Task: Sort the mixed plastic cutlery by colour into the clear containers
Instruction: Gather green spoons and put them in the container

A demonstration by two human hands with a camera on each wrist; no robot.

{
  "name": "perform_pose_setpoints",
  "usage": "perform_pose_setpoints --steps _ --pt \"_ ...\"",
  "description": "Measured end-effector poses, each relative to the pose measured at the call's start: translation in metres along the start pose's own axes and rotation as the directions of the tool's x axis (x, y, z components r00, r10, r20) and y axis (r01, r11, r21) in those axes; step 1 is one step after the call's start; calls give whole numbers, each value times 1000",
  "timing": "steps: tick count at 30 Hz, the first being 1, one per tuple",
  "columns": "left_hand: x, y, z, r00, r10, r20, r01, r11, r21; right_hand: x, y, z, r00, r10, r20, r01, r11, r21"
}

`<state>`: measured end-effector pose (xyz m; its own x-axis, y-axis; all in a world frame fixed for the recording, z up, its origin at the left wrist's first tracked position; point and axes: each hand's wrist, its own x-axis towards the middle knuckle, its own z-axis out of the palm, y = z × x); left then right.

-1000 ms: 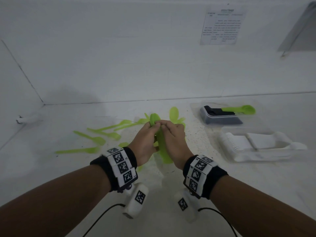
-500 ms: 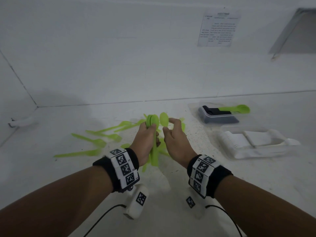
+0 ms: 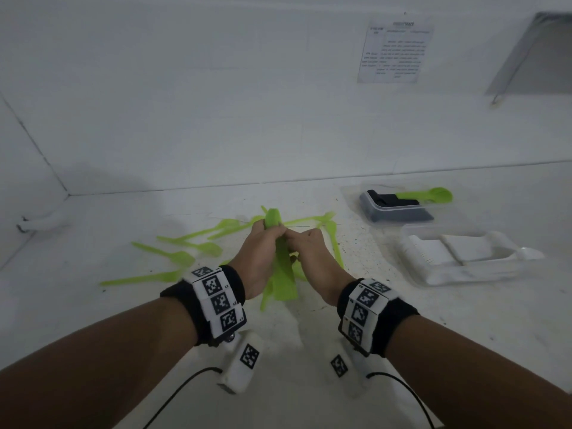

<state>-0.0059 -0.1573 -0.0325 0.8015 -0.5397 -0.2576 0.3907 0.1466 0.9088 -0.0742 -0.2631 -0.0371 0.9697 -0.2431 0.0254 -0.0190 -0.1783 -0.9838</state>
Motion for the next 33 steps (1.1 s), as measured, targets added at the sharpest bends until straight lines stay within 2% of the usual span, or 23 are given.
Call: perform_pose_setpoints --steps 2,4,5,6,7,8,9,10,11,13,15,17,19,23,25,28,31,33 --pt "-1 3 -2 999 -33 29 33 999 0 -4 -8 -5 997 -32 70 23 992 127" --pt "0 3 -6 998 -49 42 46 995 83 -4 -11 -10 998 -15 66 7 994 111" --pt "0 3 -8 998 -43 50 32 980 196 -1 -9 -13 1000 10 18 -11 999 54" --pt "1 2 -11 997 -34 68 8 937 348 3 -6 -17 998 6 -69 -8 999 -41" --pt "1 2 -13 994 -32 101 -23 865 501 7 -2 -22 985 -43 -165 18 988 -151" --pt "1 1 -15 989 -44 140 -54 782 621 10 2 -27 970 -126 -207 69 962 -264" --pt "-1 1 -15 981 -63 183 -86 707 702 13 5 -32 957 -232 -173 154 915 -372" --pt "-2 2 -14 971 -81 225 -119 653 748 16 7 -38 943 -324 -70 254 842 -476" --pt "-3 4 -12 959 -97 267 -152 620 770 20 7 -45 928 -367 68 339 753 -563" --pt "-2 8 -7 935 -126 330 -197 588 784 22 2 -55 912 -303 275 408 621 -669" --pt "-1 13 -4 932 -158 327 -192 548 814 21 1 -66 905 -279 322 426 559 -712" --pt "-2 16 -2 930 -160 331 -216 492 844 18 3 -77 894 -327 306 440 515 -736" --pt "-1 18 1 911 -122 394 -317 403 859 14 5 -86 885 -360 296 447 476 -757" --pt "11 20 6 863 -153 482 -472 98 876 3 5 -109 899 -391 196 373 451 -811" --pt "18 18 8 858 -102 504 -509 -27 860 -3 4 -128 921 -379 94 275 461 -844" --pt "29 17 28 824 -48 565 -567 -92 818 -13 3 -156 932 -362 29 178 387 -905" --pt "39 16 66 780 -85 620 -624 -186 759 -19 0 -181 949 -305 82 162 245 -956" --pt "47 14 90 751 -73 656 -650 -255 716 -20 0 -205 966 -246 77 130 207 -970"
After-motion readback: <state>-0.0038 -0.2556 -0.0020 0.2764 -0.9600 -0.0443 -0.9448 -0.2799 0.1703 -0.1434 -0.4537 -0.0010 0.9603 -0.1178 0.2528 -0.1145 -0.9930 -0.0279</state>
